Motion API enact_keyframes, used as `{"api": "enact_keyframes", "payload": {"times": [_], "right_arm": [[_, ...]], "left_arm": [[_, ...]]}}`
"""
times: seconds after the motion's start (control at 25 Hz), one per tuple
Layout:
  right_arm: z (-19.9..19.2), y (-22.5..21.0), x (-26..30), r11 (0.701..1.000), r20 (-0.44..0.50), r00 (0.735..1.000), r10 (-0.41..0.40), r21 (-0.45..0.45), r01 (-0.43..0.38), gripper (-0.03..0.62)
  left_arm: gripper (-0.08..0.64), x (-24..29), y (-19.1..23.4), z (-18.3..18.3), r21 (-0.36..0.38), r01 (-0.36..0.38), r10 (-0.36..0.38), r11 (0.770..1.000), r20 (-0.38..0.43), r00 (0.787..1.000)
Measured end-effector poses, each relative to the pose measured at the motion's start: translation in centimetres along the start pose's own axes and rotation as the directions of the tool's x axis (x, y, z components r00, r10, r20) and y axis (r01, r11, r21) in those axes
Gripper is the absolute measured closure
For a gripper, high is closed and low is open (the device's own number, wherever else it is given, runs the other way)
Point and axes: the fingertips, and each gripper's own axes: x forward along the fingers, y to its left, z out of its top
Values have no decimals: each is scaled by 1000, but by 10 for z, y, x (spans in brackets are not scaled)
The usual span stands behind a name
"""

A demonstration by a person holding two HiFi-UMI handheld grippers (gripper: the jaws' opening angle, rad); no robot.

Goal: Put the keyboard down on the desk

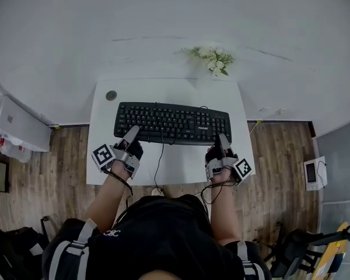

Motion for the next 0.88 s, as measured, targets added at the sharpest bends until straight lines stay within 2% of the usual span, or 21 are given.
{"api": "enact_keyframes", "payload": {"times": [0.2, 0.52, 0.88], "right_arm": [[12, -13, 18, 1000, -5, 1000, -27, 11, 27, 522], [29, -46, 61, 994, -50, 994, -101, 26, 103, 522], [50, -100, 91, 970, -104, 966, -238, 25, 242, 518]], "left_arm": [[472, 18, 17, 1, -8, -23, 23, 1000, 9, 1000], [472, 42, 50, 8, -51, -100, 103, 994, 63, 993], [468, 69, 101, 9, -98, -209, 218, 973, 87, 972]]}}
